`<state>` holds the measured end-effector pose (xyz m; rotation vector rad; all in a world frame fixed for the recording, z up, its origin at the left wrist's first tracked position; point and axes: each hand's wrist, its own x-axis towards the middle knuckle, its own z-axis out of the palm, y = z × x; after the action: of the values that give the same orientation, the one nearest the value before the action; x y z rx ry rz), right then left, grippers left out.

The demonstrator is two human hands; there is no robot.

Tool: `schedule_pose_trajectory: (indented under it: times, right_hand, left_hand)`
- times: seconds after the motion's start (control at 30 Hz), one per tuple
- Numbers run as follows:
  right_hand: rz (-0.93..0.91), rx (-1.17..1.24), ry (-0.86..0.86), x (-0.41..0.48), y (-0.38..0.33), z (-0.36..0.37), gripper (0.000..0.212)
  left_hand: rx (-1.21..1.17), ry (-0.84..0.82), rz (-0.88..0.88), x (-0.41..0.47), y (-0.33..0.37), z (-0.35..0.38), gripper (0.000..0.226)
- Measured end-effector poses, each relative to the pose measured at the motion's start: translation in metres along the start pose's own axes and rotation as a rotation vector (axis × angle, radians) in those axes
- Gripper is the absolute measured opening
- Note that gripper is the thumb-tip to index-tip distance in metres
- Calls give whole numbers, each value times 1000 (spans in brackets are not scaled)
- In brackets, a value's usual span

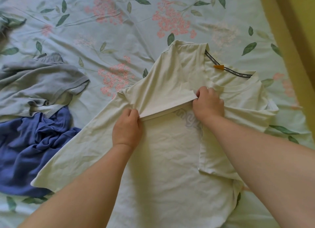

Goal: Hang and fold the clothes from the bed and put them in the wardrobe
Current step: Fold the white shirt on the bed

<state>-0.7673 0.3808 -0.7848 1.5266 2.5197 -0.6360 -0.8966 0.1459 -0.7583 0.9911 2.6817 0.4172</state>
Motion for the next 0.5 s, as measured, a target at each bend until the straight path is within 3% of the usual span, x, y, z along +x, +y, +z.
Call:
schedule_pose_trajectory:
  times: [0.17,0.3,0.4,0.5]
  right_hand:
    - [-72,-84,-20,0,9,5,8]
    - [-165,0,-111,-5,16,-11,30]
    - [-189,74,5,-13,36,-34,42]
    - [-33,69,161,-20,75,-60,50]
  left_hand:
    - [150,-73,117,-3,-8,5,3]
    - [280,-67,70,17,16,-4,17]
    - [230,-38,162,59,55,-14,21]
    - [197,-103,173,117,101,-18,32]
